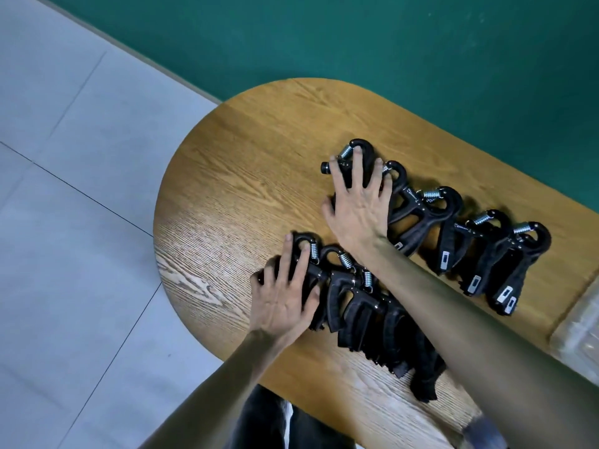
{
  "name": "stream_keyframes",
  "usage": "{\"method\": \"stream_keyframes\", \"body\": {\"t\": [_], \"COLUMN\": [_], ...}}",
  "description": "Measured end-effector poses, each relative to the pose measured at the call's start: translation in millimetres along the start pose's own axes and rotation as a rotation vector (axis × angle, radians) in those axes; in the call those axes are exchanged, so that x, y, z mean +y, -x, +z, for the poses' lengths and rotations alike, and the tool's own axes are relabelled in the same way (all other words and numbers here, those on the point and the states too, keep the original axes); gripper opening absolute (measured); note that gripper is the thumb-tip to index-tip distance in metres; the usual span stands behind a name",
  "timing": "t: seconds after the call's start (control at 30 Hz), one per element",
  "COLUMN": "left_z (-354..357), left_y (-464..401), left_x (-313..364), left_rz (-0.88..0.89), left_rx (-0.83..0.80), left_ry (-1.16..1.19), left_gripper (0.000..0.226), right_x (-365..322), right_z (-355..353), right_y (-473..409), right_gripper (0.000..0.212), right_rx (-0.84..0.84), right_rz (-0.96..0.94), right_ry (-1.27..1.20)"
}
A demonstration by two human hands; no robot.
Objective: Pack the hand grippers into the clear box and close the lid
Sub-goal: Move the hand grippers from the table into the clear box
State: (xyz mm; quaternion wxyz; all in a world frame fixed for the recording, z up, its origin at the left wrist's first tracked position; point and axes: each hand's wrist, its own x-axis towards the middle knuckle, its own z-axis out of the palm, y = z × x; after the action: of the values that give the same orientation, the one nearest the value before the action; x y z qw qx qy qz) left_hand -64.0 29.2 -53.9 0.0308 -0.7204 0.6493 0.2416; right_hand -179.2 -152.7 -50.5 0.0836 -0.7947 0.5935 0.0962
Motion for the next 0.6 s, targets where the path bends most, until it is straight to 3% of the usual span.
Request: {"method": "stream_keyframes", "body": {"t": [0.2,0.6], "left_z": [-5.0,2.0], "left_y": [-6.8,-1.6], "left_x": [-3.6,0.5], "left_rz": [0.049,0.012], "left_rx": [-0.005,0.034], "left_ry": [-0.015,-0.013], "left_gripper": [0.078,0.070], "right_x": [-12.7,-16.8], "right_z": [-6.5,-5.8], "right_y": [-11.2,-16.2], "right_gripper": [0.090,0.088], "right_rx": [-0.081,-0.024], "right_rz": [0.056,0.090], "right_ry": [0.057,0.105]}}
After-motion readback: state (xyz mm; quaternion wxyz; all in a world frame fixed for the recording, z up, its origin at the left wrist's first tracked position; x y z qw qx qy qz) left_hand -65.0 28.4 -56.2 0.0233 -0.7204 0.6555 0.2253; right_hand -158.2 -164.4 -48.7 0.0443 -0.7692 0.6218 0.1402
